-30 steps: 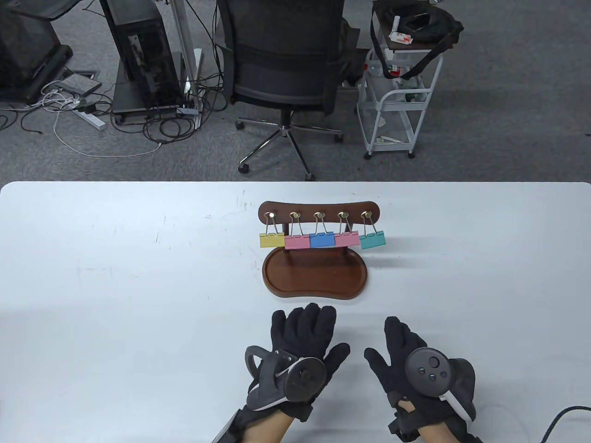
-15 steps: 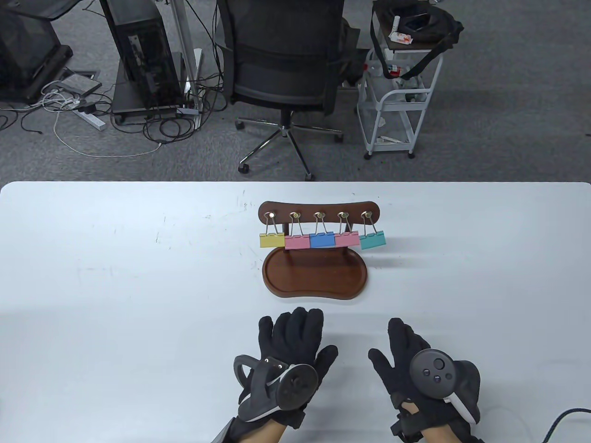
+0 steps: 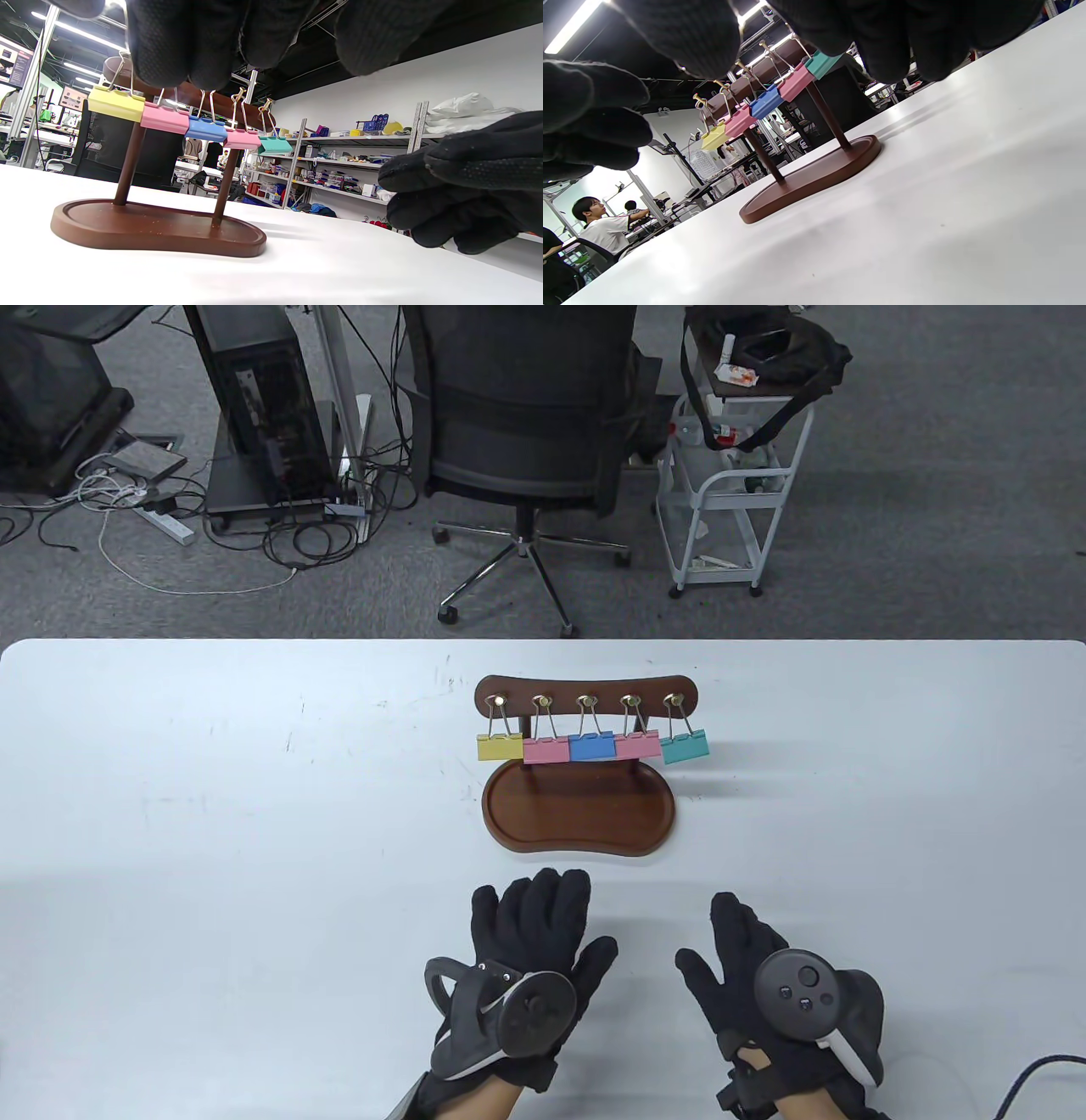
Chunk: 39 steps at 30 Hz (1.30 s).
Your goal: Hook binder clip onto key rack
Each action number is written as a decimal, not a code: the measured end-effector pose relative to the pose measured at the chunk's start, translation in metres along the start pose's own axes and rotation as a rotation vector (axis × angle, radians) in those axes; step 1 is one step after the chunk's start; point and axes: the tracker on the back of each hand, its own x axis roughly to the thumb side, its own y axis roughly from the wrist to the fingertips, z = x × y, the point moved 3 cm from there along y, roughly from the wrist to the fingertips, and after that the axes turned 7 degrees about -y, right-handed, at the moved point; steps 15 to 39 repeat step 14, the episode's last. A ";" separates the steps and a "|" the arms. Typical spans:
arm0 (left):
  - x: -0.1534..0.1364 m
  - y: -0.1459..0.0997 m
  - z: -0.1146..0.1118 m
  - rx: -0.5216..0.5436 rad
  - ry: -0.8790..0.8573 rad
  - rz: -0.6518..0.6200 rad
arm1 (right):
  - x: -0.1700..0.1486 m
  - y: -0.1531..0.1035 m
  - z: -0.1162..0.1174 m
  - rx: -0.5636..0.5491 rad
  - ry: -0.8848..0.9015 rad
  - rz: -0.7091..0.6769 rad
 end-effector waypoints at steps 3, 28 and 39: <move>0.000 0.000 0.000 0.000 -0.006 0.003 | 0.002 -0.001 0.003 0.012 -0.004 -0.009; 0.000 -0.002 0.000 0.002 -0.014 0.013 | 0.003 -0.001 0.008 0.045 0.021 -0.012; 0.000 -0.002 0.000 0.002 -0.014 0.013 | 0.003 -0.001 0.008 0.045 0.021 -0.012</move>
